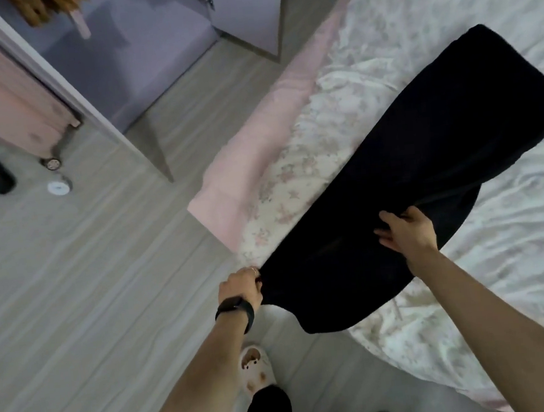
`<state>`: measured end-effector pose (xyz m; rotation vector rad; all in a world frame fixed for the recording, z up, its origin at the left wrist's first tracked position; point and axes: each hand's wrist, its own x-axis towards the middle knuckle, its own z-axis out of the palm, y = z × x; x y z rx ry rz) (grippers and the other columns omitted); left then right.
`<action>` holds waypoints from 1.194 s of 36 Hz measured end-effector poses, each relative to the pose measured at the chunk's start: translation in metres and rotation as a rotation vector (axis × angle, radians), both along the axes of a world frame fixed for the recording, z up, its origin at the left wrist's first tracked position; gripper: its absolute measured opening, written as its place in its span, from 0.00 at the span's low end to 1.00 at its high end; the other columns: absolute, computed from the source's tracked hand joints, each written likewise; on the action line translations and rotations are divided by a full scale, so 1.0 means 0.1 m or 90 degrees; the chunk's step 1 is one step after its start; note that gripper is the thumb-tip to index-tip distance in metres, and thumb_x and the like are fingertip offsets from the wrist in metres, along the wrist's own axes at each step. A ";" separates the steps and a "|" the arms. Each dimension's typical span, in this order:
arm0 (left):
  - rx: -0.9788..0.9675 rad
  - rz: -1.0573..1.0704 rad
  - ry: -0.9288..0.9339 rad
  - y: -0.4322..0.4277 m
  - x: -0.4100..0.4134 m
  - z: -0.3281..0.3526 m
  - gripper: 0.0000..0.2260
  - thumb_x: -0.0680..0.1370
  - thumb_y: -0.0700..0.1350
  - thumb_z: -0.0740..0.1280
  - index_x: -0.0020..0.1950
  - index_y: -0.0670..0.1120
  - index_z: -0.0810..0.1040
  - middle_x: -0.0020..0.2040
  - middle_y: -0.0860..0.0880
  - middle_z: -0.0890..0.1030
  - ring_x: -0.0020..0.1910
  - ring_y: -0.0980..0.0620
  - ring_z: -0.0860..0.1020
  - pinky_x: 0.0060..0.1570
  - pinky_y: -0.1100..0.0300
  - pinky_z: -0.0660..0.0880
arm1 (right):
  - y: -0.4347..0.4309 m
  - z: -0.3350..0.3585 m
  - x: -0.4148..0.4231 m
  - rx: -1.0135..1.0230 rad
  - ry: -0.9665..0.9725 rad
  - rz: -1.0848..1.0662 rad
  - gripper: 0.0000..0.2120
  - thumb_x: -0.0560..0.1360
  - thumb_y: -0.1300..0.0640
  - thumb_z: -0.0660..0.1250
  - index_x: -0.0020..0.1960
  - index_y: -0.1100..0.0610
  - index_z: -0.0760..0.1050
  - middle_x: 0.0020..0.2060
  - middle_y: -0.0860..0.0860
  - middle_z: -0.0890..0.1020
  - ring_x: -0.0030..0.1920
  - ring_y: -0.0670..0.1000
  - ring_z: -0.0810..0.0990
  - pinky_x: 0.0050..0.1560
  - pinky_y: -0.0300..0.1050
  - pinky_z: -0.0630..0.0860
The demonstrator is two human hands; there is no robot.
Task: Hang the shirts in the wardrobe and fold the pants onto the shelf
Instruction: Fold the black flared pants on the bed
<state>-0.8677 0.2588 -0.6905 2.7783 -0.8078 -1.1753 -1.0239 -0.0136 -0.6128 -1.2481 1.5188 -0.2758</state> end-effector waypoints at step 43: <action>-0.053 0.042 -0.139 -2.81 -0.13 0.95 0.17 0.84 0.58 0.52 0.62 0.55 0.76 0.53 0.53 0.83 0.52 0.47 0.81 0.41 0.58 0.69 | -2.10 0.01 0.54 0.050 -0.032 0.156 0.07 0.76 0.48 0.73 0.45 0.50 0.78 0.37 0.46 0.85 0.43 0.48 0.85 0.49 0.50 0.84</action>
